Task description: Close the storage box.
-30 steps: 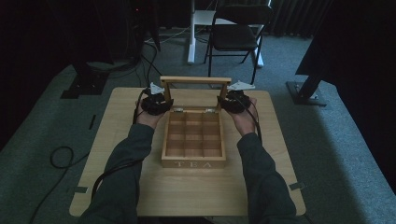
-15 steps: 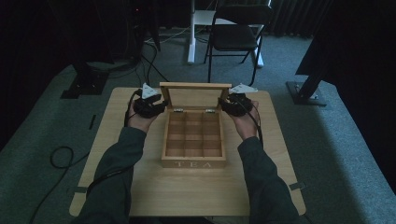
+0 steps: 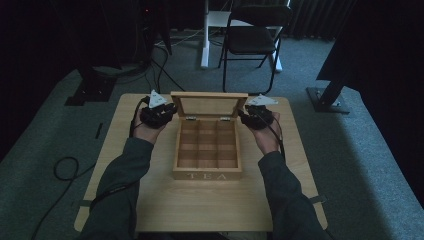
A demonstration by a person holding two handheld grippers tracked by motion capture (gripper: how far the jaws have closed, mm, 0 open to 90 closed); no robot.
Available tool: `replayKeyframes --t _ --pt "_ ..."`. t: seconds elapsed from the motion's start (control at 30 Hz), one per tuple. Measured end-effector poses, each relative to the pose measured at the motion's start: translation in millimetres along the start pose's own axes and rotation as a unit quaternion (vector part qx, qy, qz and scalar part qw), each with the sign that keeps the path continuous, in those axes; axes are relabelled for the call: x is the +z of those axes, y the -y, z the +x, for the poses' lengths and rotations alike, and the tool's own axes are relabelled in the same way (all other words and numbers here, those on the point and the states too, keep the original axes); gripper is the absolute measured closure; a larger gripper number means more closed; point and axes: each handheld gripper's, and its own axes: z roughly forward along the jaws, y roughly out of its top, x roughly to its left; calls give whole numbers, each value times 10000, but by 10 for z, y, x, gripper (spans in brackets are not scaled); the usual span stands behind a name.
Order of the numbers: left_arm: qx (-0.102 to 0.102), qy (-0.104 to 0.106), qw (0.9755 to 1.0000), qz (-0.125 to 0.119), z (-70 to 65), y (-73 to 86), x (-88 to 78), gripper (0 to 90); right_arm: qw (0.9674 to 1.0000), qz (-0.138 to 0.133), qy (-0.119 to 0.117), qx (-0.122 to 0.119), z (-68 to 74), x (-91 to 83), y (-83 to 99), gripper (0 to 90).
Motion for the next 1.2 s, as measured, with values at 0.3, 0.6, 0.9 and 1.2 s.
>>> replayKeyframes --t 0.3,0.6,0.9,1.2 --pt "38 -25 10000 -37 -45 43 -44 766 9999 -7 21 -134 42 -58 18 699" --pt "10 -15 10000 10 -95 90 -92 766 9998 -45 20 -206 100 -130 61 715" --pt "-45 -2 10000 24 -147 119 -151 758 9996 -85 45 -252 144 -200 106 725" --pt "-98 40 9999 -8 -205 164 -221 738 9997 -119 32 -203 173 -274 175 721"
